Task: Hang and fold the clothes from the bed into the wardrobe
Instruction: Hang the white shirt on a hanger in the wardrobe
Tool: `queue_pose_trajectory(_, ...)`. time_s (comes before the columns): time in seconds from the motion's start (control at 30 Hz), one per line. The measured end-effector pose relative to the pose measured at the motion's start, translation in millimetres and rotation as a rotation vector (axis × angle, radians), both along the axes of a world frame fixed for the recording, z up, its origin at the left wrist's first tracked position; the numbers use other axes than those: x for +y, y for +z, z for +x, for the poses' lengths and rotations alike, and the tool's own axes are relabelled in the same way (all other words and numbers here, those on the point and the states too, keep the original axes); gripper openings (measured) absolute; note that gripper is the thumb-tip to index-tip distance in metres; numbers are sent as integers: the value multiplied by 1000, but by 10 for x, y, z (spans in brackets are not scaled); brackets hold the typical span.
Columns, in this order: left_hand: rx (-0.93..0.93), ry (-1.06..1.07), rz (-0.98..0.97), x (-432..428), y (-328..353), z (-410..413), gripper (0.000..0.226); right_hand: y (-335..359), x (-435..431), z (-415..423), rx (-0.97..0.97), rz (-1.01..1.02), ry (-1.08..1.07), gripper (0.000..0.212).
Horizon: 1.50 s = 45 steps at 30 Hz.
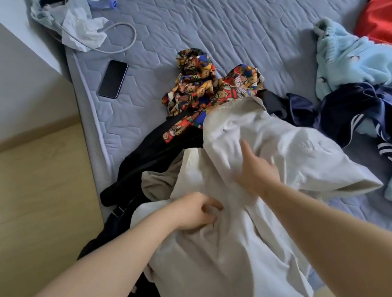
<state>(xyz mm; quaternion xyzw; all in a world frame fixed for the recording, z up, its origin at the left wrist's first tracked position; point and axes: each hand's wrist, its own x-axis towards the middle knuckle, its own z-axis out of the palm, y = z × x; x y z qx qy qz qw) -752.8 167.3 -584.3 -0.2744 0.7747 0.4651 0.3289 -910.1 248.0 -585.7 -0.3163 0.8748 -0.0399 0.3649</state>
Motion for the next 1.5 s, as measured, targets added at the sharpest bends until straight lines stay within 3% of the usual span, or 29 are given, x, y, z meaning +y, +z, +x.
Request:
queue_pose_trajectory(0.1, 154, 308, -516, -145, -37, -154, 31, -143, 388, 169, -134, 8, -100, 48)
queue_pose_trajectory(0.17, 155, 334, -632, -251, -127, -229, 49, -213, 586, 263, -199, 36, -156, 42)
queue_pose_trajectory(0.27, -79, 314, -221, -207, -241, -248, 81, -315, 844, 386, -261, 131, -215, 34)
queue_pose_trajectory(0.33, -110, 351, -93, -82, -324, -184, 63, -358, 982, 443, -295, 166, -272, 34)
queue_pose_trajectory(0.43, 10, 559, -134, 28, -307, -82, 13, -329, 1071, 434, -291, 69, -456, 20)
queue_pose_trajectory(0.57, 173, 817, -231, -198, -74, -3, 7, -114, 835, 271, -197, -129, -653, 26)
queue_pose_trajectory(0.73, 420, 917, -376, -629, 376, -120, 16, 377, 381, 49, -176, -388, -787, 24)
queue_pose_trajectory(1.17, 415, 941, -365, -568, 410, 34, 16, 397, 463, 240, -188, -397, -823, 29)
queue_pose_trajectory(1.3, 422, 1111, -277, -630, 515, -105, 18, 568, 229, 155, -144, -360, -793, 28)
queue_pose_trajectory(1.43, 705, 1389, -248, -1113, 1025, -640, 25, 1027, -533, -13, -500, -869, -1006, 31)
queue_pose_trajectory(1.5, 874, 1356, -180, -1261, 1262, -830, 31, 1221, -834, -58, -575, -1010, -942, 30)
